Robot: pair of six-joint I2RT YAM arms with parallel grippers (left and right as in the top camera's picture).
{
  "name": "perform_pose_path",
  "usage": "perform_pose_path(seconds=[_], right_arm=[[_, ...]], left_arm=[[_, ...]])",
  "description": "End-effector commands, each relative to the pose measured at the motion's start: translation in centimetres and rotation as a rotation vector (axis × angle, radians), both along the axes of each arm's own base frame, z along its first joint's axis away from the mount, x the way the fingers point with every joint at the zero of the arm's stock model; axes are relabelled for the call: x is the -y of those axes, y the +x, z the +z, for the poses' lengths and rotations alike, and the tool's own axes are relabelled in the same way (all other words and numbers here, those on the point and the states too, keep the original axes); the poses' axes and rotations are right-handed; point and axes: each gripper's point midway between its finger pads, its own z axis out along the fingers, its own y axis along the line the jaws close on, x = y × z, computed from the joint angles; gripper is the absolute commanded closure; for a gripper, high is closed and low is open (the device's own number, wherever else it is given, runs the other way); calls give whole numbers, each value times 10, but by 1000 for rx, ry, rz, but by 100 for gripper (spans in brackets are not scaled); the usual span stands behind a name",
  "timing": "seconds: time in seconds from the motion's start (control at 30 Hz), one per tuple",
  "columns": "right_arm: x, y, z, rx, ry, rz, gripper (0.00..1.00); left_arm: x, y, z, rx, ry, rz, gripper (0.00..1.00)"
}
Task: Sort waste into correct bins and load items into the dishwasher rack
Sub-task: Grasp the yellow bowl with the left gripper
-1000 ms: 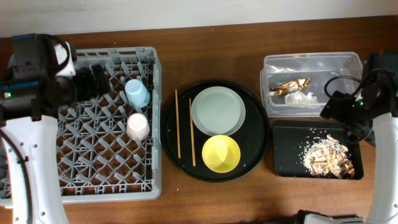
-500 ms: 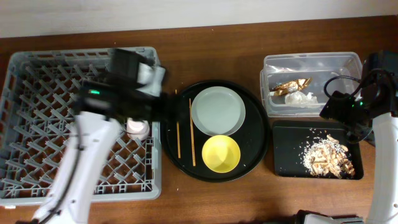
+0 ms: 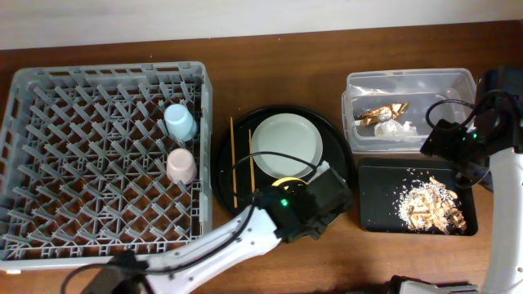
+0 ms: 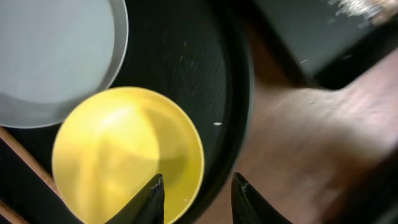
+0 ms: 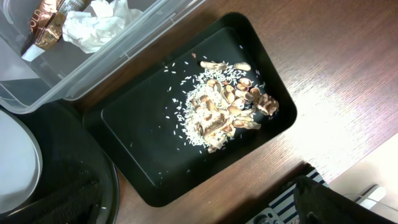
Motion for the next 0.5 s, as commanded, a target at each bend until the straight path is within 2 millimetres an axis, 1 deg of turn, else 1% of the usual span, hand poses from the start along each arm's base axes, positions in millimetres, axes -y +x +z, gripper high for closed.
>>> perform_pose_path(seconds=[0.0,0.03,0.13,0.17,0.23,0.37,0.47], right_arm=[[4,0,2,2,-11,-17,1],[4,0,2,2,-11,-17,1],[4,0,2,2,-11,-17,1],[4,0,2,2,-11,-17,1],[4,0,2,2,-11,-17,1],[4,0,2,2,-11,-17,1],[4,0,2,2,-11,-17,1]], left_arm=[[-4,-3,-41,-41,99,23,77],[-4,-3,-51,-52,117,27,81],[-3,-3,-65,-72,132,50,81],[-1,-6,-69,-95,131,46,81],[0,-10,-71,-117,127,38,81],[0,-10,-72,-118,130,38,81],[-2,-11,-80,-128,150,39,81]])
